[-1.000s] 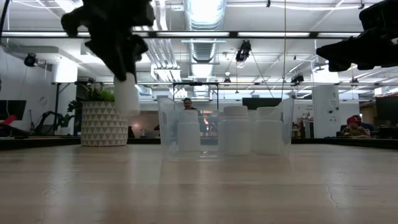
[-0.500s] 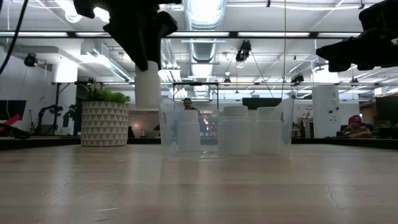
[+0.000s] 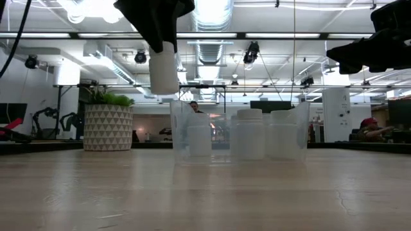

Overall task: Pick and place pill bottles into a basket
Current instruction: Put the white pill bottle into the transparent bin

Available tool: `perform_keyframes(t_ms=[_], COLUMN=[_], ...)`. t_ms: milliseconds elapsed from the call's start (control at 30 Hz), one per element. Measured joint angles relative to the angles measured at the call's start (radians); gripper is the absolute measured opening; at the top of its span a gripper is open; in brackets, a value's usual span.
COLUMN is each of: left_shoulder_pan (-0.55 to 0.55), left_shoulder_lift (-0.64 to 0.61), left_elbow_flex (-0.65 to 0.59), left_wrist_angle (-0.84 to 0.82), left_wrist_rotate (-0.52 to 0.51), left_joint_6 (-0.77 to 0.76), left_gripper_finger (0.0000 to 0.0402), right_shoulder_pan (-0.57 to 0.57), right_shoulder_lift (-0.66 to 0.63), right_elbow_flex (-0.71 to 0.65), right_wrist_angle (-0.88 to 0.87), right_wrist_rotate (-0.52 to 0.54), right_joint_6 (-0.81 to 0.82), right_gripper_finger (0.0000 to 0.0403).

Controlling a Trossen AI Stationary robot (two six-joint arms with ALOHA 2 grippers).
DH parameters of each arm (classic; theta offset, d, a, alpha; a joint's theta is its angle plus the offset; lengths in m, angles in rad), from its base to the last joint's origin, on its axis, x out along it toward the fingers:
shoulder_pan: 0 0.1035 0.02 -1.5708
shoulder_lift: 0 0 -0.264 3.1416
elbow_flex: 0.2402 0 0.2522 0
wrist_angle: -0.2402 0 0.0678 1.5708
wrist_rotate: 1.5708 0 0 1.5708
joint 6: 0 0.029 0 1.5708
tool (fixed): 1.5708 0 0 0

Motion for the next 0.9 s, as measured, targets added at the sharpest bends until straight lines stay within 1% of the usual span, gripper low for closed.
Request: perform_keyframes(t_ms=[133,367,433,600,800,900], left_shoulder_pan=[0.0,-0.003,-0.003,-0.003,-0.003,-0.002], left_shoulder_lift=[-0.003,0.005,0.009,0.046,0.125,0.156], left_elbow_flex=[0.007,0.006,0.005,0.005,0.005,0.004], left_wrist_angle=[0.016,0.157,0.158,0.17,0.203,0.196], left_wrist_rotate=[-0.018,-0.016,-0.015,-0.015,-0.015,-0.041], left_joint_6=[0.016,0.081,0.088,0.088,0.127,0.139], left_gripper_finger=[0.013,0.013,0.013,0.013,0.013,0.013], right_shoulder_pan=[0.0,0.0,0.0,0.0,0.0,0.0], right_shoulder_lift=[0.0,0.0,0.0,0.0,0.0,0.0], right_elbow_flex=[0.0,0.0,0.0,0.0,0.0,0.0], right_wrist_angle=[0.0,0.0,0.0,0.0,0.0,0.0], right_wrist_rotate=[0.0,0.0,0.0,0.0,0.0,0.0], right_joint_6=[0.0,0.0,0.0,0.0,0.0,0.0], right_gripper_finger=[0.0059,0.0059,0.0059,0.0059,0.0059,0.0059])
